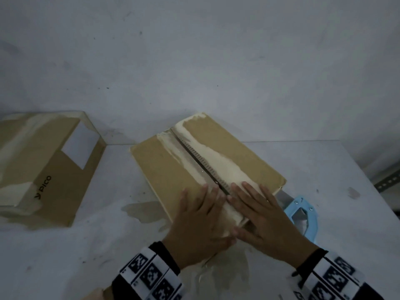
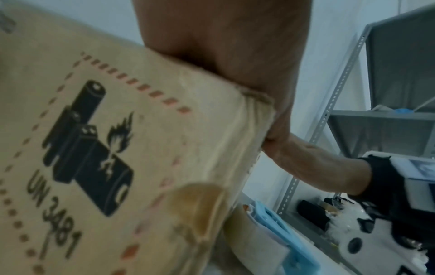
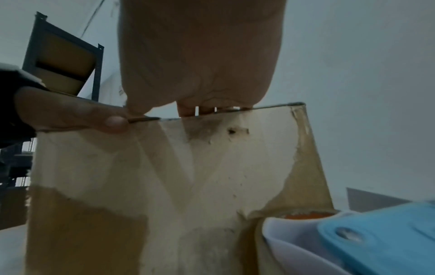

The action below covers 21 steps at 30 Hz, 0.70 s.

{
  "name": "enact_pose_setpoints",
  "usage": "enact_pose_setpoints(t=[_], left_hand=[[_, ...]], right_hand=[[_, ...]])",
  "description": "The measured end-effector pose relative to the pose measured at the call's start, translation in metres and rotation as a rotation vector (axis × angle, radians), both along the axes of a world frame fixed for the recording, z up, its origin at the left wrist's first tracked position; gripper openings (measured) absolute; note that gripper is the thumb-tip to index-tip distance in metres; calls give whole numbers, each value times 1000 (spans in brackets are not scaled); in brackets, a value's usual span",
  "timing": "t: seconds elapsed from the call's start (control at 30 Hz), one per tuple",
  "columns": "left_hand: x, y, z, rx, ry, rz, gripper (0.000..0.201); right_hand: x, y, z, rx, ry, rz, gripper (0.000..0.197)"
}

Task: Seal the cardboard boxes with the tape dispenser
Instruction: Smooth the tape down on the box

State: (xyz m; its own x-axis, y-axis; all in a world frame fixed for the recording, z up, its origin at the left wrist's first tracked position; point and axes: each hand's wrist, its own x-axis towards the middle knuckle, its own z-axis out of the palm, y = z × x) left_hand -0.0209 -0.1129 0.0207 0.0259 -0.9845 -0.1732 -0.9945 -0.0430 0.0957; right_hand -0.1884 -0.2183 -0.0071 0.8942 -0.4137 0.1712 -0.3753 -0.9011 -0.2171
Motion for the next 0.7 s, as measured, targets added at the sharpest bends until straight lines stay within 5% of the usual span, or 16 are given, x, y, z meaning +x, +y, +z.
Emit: enact_pose_setpoints(t=[0.17, 0.3, 0.53, 0.7], left_hand=[[14, 3, -4, -166, -46, -167, 59], [30, 7, -9, -204, -72, -265, 47], [25, 14, -13, -250, 66, -6, 44], [26, 4, -15, -146, -44, 46, 59]], right_hand=[[-10, -1, -13, -218, -250, 102, 35], [-10, 5, -15, -183, -443, 73, 28], [11, 4, -22, -163, -538, -155, 42], [25, 6, -29, -212, -605, -233, 37]])
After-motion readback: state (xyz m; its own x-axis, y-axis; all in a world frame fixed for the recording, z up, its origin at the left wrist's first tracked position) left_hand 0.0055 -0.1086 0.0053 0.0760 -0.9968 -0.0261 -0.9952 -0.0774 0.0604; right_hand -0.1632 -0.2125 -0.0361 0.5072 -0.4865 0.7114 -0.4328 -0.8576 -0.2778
